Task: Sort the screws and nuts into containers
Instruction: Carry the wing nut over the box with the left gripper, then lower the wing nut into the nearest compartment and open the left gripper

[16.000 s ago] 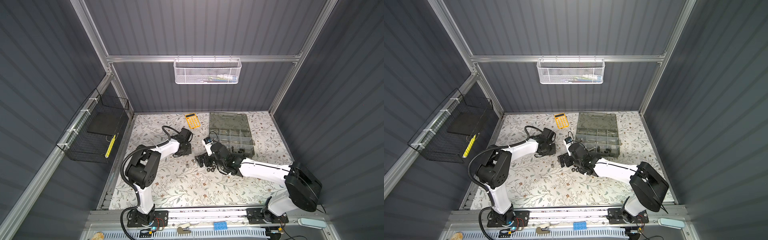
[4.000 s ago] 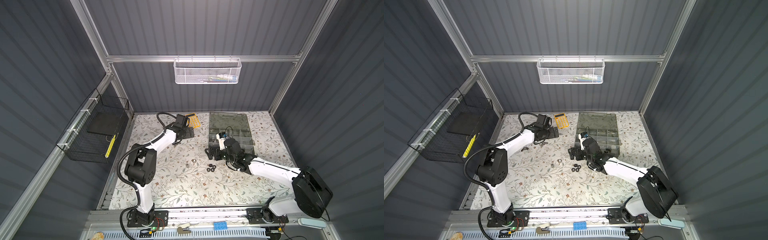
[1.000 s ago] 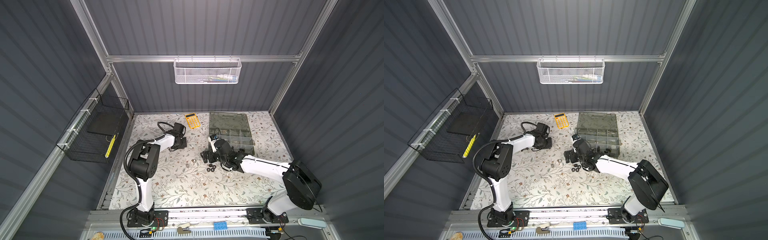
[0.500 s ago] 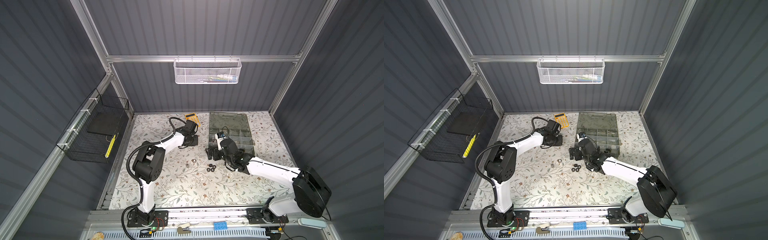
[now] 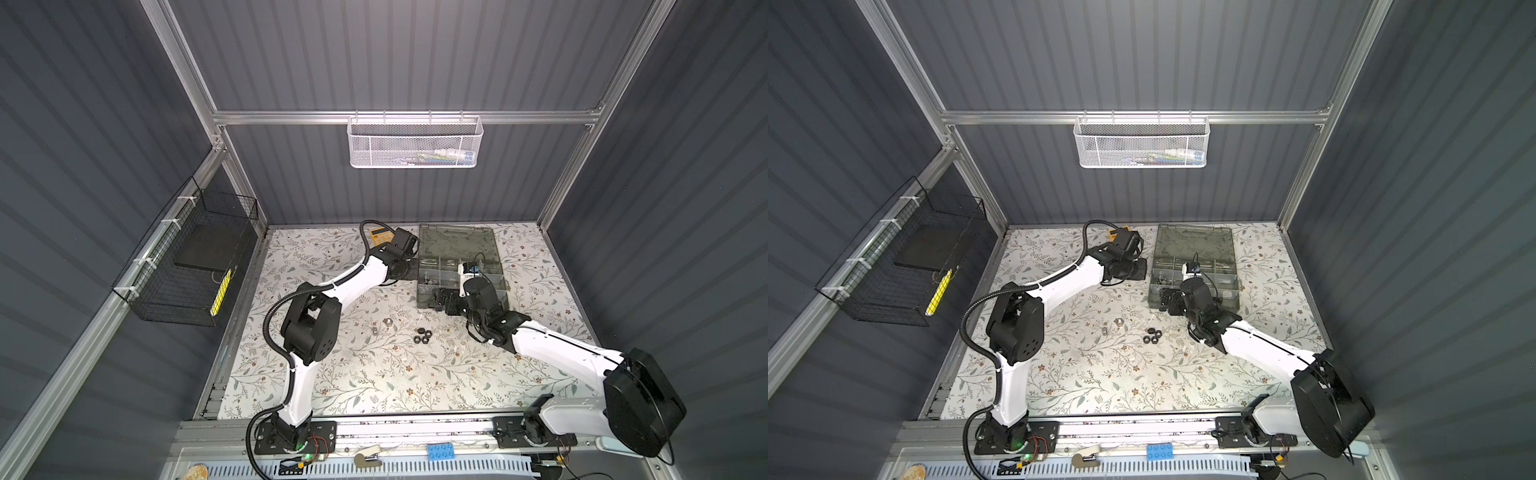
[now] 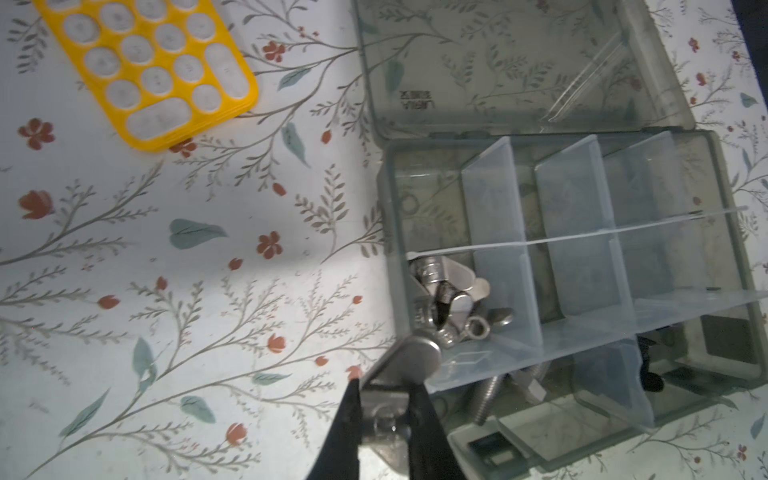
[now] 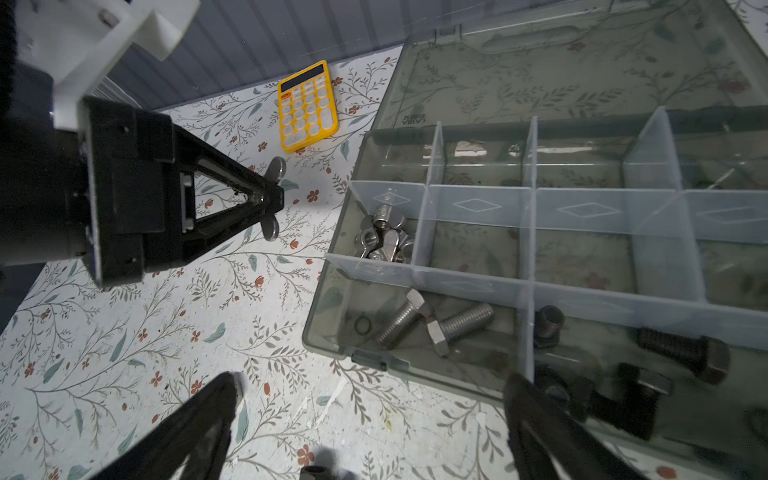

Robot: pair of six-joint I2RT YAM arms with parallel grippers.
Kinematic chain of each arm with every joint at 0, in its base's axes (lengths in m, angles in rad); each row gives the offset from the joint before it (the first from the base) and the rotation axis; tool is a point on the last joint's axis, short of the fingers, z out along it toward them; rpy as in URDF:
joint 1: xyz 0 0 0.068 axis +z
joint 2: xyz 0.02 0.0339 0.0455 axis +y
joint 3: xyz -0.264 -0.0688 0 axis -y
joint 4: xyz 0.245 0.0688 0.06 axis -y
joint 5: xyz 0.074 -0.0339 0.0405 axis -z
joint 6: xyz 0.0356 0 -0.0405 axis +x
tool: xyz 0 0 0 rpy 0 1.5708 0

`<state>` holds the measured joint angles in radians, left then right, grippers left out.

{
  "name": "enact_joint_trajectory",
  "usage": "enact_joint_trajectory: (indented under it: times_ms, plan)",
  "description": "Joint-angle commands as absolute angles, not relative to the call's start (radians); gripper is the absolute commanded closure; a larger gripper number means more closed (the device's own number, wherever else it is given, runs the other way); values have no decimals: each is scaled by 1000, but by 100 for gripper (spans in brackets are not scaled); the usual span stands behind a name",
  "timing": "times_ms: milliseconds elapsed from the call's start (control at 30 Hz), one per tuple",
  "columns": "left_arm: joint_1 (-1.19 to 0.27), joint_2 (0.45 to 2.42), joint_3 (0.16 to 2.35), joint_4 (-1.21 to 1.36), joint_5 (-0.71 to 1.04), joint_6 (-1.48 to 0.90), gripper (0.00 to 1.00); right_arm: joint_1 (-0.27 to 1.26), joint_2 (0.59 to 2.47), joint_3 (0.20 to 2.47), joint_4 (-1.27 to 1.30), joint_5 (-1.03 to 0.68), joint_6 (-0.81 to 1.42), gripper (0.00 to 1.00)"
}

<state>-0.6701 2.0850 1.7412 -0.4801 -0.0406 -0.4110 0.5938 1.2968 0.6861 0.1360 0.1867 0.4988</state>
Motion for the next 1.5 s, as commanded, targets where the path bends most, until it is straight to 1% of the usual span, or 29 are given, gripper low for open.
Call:
enact_joint_trajectory:
  times_ms: [0,333,733,1133,1467]
  plan:
    - [-699,2129,1814,-503,-48,-426,82,568,1267,663,163,174,544,1]
    - [-745,2234,1897,-475,-35,-449,82,503,1252,636,181,100,589,1]
    - [-746,2288,1928,-465,-40,-449,82,500,1257,637,186,78,593,1]
    - [-757,2326,1954,-454,-14,-468,76,500,1258,639,187,71,594,1]
    - [-764,2313,1946,-459,-24,-468,65,500,1254,638,187,66,594,1]
